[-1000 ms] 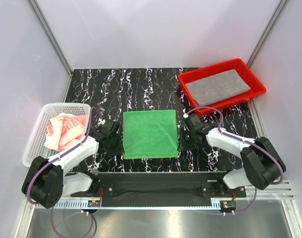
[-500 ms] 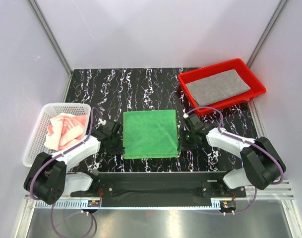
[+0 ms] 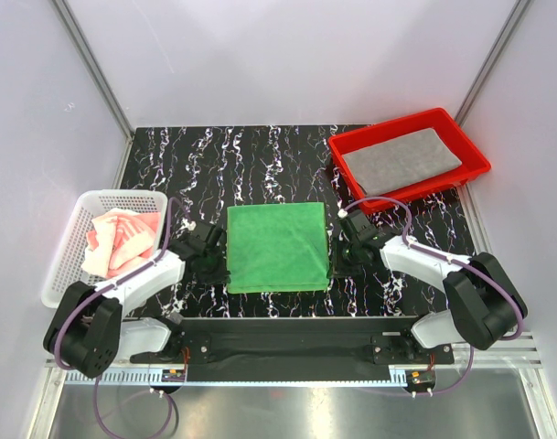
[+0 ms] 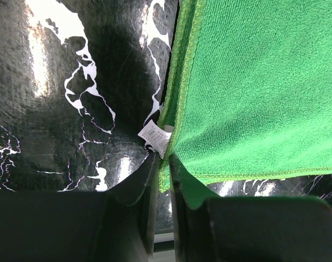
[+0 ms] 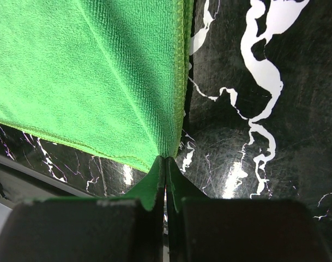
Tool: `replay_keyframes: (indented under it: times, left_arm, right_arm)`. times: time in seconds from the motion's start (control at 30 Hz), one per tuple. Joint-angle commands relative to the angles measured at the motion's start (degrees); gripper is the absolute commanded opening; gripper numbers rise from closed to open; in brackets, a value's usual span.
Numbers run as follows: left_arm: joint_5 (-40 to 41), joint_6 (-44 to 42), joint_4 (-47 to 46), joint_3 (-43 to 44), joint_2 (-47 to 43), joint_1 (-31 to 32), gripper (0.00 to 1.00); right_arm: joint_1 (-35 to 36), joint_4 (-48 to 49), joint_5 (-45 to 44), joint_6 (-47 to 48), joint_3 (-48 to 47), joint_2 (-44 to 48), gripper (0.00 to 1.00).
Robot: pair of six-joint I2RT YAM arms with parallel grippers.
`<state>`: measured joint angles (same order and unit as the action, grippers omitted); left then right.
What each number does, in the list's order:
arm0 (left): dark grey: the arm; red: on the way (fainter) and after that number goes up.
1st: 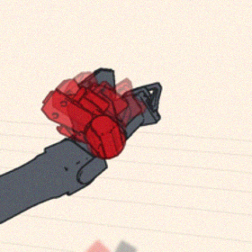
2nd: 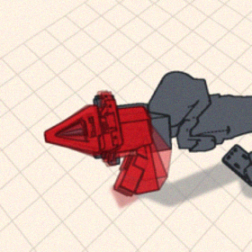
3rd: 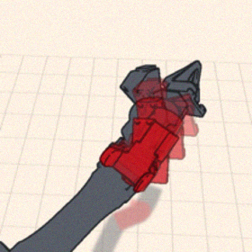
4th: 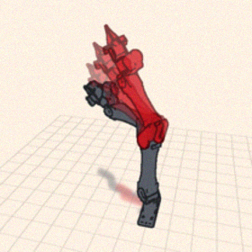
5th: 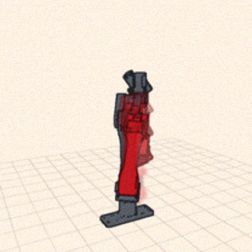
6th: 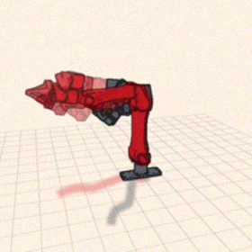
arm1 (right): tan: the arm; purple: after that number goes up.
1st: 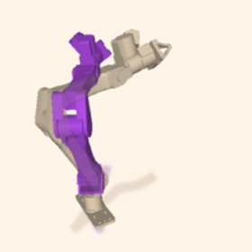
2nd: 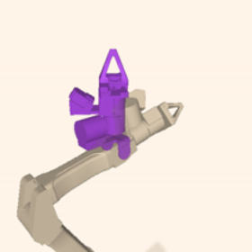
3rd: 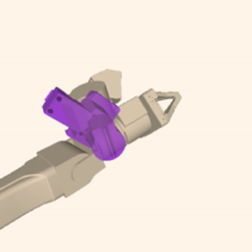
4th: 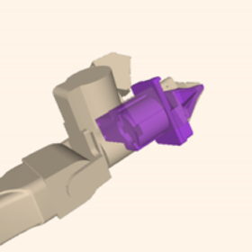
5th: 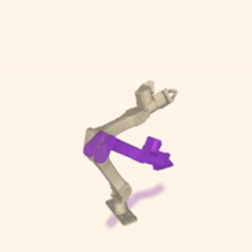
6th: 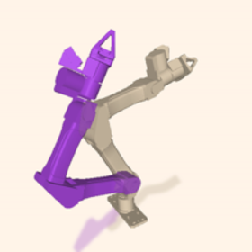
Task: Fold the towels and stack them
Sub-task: Fold the towel
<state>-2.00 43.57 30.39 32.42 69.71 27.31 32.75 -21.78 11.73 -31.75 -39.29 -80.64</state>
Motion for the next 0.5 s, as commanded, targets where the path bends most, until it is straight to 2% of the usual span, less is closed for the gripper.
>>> replay_keyframes:
  times: [0.0,0.47]
  left_arm:
    - [-0.6,0.7,-0.2,1.4,-2.4,0.3,0.19]
    - [-1.2,1.0,-0.5,1.2,-2.7,0.7,0.20]
  right_arm:
    - [0.6,1.6,1.0,0.5,0.2,0.5,0.00]
    - [0.6,1.7,1.3,0.6,0.0,0.4,0.00]
